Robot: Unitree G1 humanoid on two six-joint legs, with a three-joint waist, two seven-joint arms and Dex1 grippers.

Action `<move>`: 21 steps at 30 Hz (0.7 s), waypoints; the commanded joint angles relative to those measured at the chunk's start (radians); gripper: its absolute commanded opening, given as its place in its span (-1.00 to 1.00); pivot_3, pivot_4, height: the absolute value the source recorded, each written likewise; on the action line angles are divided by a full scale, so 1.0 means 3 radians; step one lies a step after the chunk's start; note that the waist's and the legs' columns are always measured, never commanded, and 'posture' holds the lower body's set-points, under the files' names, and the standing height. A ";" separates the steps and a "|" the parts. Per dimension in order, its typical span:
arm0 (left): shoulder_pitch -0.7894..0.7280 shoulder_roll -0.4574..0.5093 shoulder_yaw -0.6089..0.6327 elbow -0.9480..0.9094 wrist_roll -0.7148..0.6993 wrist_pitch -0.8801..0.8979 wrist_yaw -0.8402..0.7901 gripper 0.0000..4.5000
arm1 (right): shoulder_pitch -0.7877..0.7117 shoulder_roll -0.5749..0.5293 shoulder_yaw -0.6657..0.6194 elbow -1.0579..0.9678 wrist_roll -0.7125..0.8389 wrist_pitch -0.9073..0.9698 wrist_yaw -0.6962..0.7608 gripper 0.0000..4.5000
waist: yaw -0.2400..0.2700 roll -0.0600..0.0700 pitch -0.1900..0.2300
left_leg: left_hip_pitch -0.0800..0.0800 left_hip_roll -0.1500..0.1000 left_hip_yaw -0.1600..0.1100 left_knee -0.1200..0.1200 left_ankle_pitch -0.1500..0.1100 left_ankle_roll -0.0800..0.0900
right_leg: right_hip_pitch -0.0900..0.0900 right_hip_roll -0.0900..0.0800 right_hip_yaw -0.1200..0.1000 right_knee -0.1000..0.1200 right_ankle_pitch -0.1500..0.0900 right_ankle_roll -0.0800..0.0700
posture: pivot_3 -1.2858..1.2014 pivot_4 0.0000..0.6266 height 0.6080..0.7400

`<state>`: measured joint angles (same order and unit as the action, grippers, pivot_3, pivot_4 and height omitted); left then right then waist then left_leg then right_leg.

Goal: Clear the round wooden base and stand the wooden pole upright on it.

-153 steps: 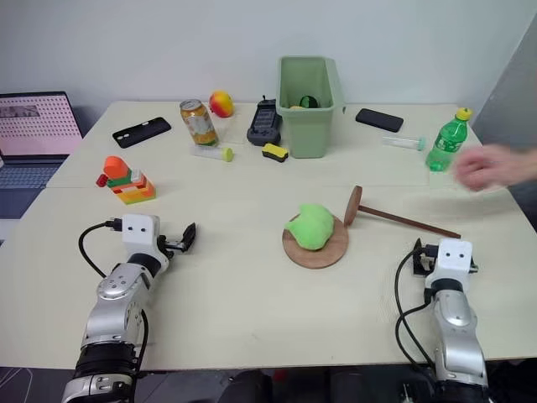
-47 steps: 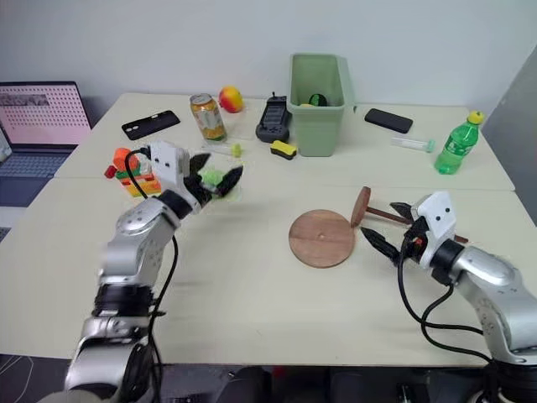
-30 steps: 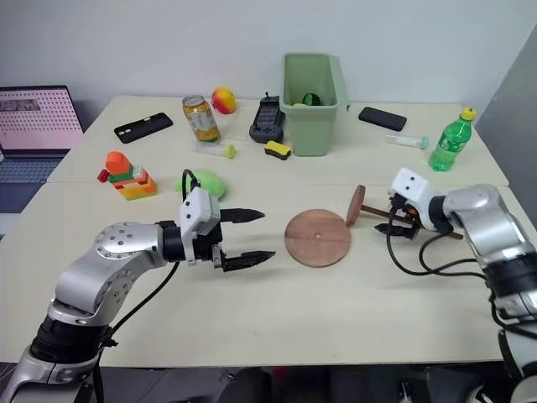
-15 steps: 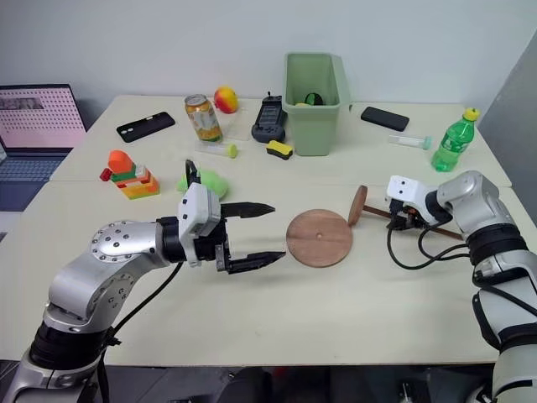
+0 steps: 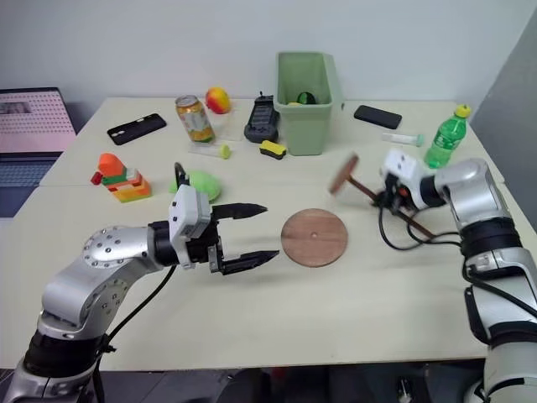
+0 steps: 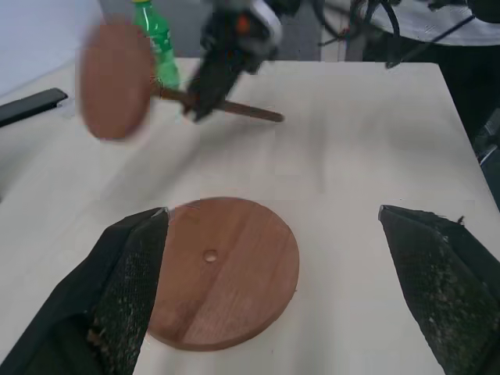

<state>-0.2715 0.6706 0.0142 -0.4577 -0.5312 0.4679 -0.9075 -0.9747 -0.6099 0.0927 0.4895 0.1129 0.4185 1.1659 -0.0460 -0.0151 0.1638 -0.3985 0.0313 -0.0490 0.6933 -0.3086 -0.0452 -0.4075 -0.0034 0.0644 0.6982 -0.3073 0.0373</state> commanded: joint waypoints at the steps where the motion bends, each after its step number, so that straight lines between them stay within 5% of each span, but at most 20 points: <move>1: 0.0440 -0.0090 0.0269 -0.0250 0.0001 -0.0175 0.0194 1.00 | 0.0123 0.0472 -0.0693 -0.0928 0.0700 0.0628 -0.0721 -0.90 | -0.0016 0.0004 -0.0002 | 0.0001 0.0004 -0.0001 0.0000 0.0000 0.0000 | 0.0000 0.0000 0.0003 0.0004 0.0000 0.0000 | 0.03 -0.52 1.00; 7: 0.1308 -0.0507 0.0290 -0.0804 -0.0098 -0.0039 0.0809 1.00 | 0.0939 0.1664 -0.0702 -0.1909 0.0464 -0.0174 -0.2146 -0.90 | 0.0054 0.0002 -0.0008 | -0.0006 -0.0005 -0.0012 -0.0004 -0.0001 0.0000 | 0.0002 -0.0010 0.0003 -0.0002 -0.0002 -0.0003 | 0.03 -0.52 1.00; 21: 0.1412 -0.0452 0.0232 -0.0779 -0.0078 -0.0040 0.0828 1.00 | 0.1595 0.1724 -0.0341 -0.2196 0.0466 -0.0491 -0.2298 -0.90 | 0.0051 0.0006 -0.0007 | 0.0003 -0.0007 -0.0006 -0.0002 0.0000 -0.0001 | 0.0006 0.0000 -0.0005 0.0002 0.0000 0.0000 | 0.03 -0.52 1.00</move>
<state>0.1611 0.5254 0.0772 -0.6851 -0.5504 0.4779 -0.6495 -0.5157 -0.0899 -0.0152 -0.0814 0.2221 0.2652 0.4810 -0.0308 -0.0132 0.1616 -0.3973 0.0290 -0.0505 0.6927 -0.3087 -0.0454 -0.4056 -0.0034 0.0632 0.6988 -0.3074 0.0372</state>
